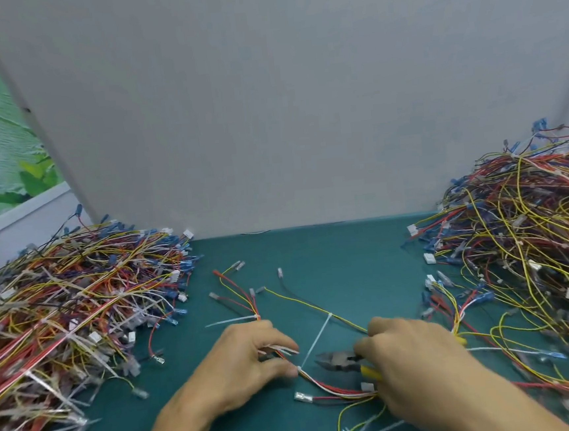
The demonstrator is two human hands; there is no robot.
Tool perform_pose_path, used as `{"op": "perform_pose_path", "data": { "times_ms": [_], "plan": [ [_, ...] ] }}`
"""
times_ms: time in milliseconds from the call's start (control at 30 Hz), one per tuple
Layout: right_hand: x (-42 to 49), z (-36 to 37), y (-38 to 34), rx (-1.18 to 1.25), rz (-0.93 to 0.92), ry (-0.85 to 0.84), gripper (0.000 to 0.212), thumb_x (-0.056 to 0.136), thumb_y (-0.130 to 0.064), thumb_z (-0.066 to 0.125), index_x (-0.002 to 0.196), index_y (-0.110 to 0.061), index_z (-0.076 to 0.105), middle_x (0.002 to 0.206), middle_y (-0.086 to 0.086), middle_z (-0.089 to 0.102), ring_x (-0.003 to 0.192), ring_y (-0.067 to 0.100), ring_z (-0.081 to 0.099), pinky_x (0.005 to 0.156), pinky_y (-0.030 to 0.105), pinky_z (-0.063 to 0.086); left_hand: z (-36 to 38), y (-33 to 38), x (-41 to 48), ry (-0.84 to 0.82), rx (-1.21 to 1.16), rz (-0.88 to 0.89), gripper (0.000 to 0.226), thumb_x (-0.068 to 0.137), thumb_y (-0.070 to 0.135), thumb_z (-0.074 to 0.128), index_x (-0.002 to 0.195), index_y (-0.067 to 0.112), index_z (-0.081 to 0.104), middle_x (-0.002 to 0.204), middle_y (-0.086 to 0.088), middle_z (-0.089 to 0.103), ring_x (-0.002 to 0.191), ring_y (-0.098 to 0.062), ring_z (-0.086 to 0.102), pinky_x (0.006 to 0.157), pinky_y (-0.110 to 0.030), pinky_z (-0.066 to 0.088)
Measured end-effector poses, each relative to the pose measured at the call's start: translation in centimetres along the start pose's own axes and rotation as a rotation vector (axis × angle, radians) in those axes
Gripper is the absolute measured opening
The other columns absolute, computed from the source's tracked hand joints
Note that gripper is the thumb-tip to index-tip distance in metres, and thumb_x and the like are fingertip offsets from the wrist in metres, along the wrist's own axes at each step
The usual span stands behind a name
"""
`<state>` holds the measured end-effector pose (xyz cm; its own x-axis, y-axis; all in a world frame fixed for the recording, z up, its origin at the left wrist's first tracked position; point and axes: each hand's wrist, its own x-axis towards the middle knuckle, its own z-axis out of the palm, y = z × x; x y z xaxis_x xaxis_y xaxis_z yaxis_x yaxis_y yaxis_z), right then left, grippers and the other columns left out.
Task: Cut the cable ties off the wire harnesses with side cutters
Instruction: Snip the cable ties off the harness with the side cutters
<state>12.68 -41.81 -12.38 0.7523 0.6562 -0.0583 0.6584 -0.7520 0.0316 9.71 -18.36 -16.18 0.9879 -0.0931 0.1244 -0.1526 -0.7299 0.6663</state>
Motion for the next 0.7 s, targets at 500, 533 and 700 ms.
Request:
{"op": "perform_pose_path", "data": {
  "times_ms": [500,533,700],
  "plan": [
    [1.4,1.0,-3.2,0.043,0.022,0.004,0.024,0.089,-0.013,0.046,0.111,-0.013,0.056,0.086,0.009,0.028,0.107,0.028,0.051,0.071,0.033,0.026,0.6,0.2,0.3,0.004,-0.153,-0.092,0.010,0.081,0.018,0.074,0.072,0.018,0.070,0.049,0.011,0.046,0.051,-0.004,0.036,0.054,-0.015,0.031],
    [1.5,0.9,-3.4,0.038,0.022,-0.006,0.024,0.090,-0.013,0.045,0.111,-0.012,0.056,0.090,0.010,0.033,0.108,0.029,0.051,0.071,0.033,0.026,0.6,0.2,0.3,0.005,-0.156,-0.099,0.010,0.081,0.018,0.074,0.072,0.017,0.070,0.049,0.011,0.047,0.051,-0.004,0.036,0.054,-0.015,0.032],
    [1.7,1.2,-3.7,0.043,0.033,-0.028,0.025,0.094,-0.011,0.042,0.115,-0.010,0.054,0.096,0.014,0.044,0.111,0.029,0.052,0.071,0.034,0.027,0.8,0.3,0.3,0.012,-0.148,-0.117,0.010,0.080,0.018,0.075,0.071,0.017,0.070,0.049,0.012,0.049,0.050,-0.003,0.038,0.054,-0.013,0.032]
  ]
}}
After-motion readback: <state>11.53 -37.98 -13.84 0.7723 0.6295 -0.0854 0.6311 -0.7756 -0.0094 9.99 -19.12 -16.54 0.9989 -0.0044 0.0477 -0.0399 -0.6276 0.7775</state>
